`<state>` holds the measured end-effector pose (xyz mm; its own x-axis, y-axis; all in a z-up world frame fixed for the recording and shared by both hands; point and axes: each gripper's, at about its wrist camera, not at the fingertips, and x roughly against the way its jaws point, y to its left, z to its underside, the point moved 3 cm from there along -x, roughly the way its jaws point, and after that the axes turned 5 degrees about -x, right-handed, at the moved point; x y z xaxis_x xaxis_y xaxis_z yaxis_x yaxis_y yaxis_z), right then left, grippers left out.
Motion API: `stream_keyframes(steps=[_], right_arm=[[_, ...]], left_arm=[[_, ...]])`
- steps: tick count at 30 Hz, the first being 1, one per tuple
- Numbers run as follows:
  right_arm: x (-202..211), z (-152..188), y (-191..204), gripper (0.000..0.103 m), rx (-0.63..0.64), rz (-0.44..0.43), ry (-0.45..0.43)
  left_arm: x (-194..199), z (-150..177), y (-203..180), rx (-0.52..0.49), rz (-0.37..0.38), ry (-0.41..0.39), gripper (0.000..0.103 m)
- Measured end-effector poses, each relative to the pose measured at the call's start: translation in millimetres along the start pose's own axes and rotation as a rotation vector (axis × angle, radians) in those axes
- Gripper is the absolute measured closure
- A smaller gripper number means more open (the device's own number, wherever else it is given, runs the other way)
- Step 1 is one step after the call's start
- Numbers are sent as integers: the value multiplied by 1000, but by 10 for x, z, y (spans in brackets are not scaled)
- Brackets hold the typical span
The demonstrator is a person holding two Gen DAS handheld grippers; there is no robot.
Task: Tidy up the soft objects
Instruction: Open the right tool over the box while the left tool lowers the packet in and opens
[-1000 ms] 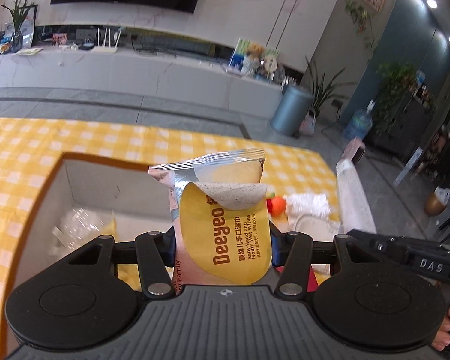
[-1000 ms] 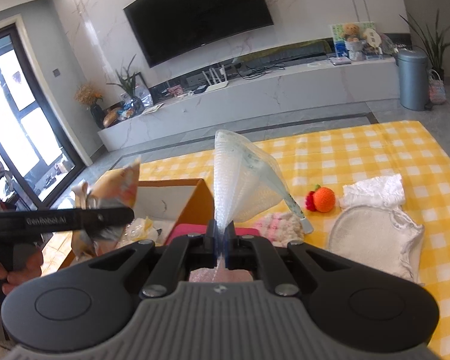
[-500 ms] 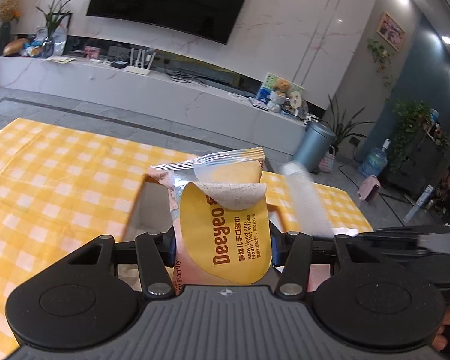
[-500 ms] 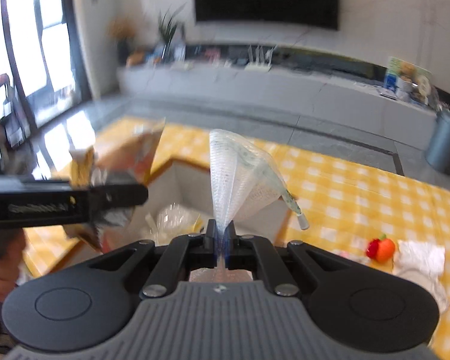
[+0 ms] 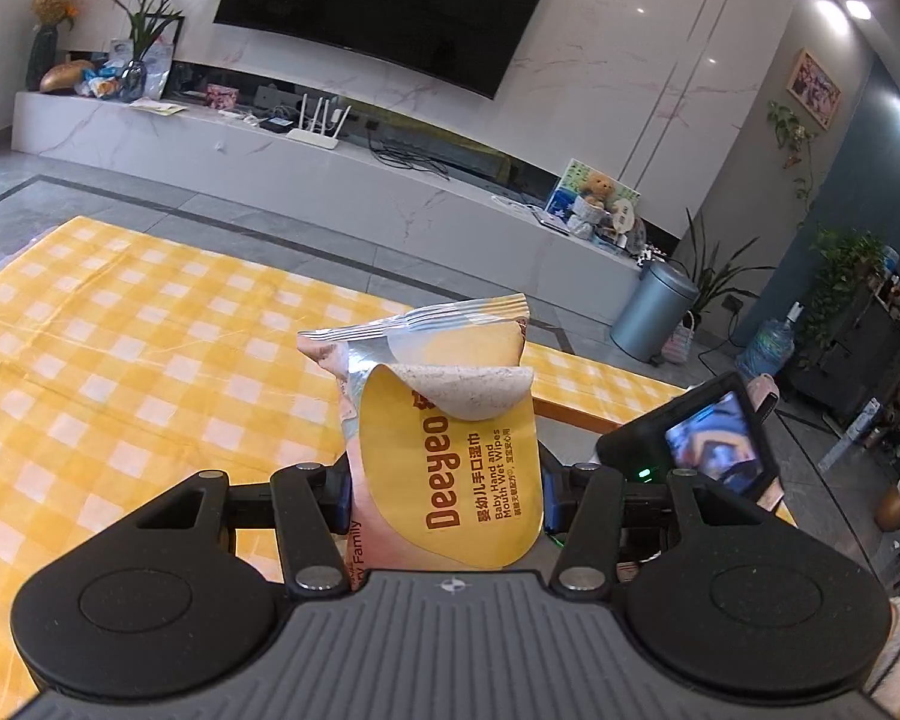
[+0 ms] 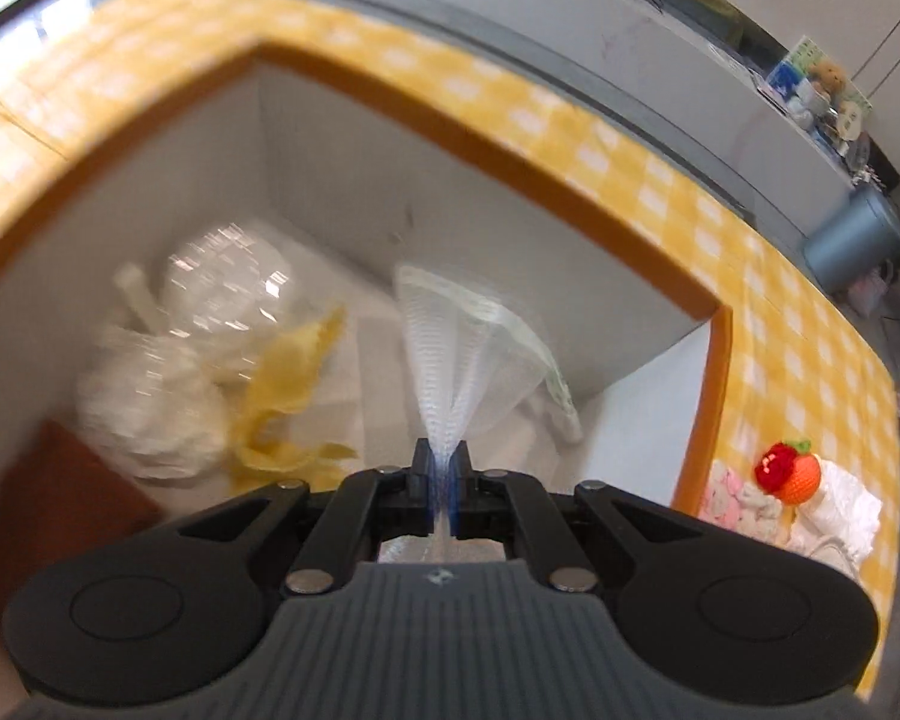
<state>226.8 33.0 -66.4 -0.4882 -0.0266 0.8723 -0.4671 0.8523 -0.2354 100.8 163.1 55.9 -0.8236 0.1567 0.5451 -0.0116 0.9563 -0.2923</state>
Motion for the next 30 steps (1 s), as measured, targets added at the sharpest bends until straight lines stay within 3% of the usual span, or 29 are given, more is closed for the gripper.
stream_keyframes(steps=[2,4,6,8,16,22,26,30], right_arm=[[-98,-6,18,101,9,2,21],[-100,-20,4,100,-19,-49,12],[-99,-39,-13,94,-14,-42,-3],[-92,-27,4,62,3,-18,-2],[333,80,-58,38,-4,-71,-122],[785,282,-214,28,28,-98,-230],[996,509,-406,28,101,43,-340],[1047,668,-735,28,25,-26,-343]], left_arm=[[-33,6,11,6,-3,10,44],[-59,12,6,0,2,16,44],[-82,21,26,1,12,22,44],[-108,36,32,9,18,33,44],[-217,69,-40,4,-6,71,44],[-377,92,-168,38,32,106,44],[-613,147,-302,73,110,163,44],[-835,180,-504,8,77,188,44]])
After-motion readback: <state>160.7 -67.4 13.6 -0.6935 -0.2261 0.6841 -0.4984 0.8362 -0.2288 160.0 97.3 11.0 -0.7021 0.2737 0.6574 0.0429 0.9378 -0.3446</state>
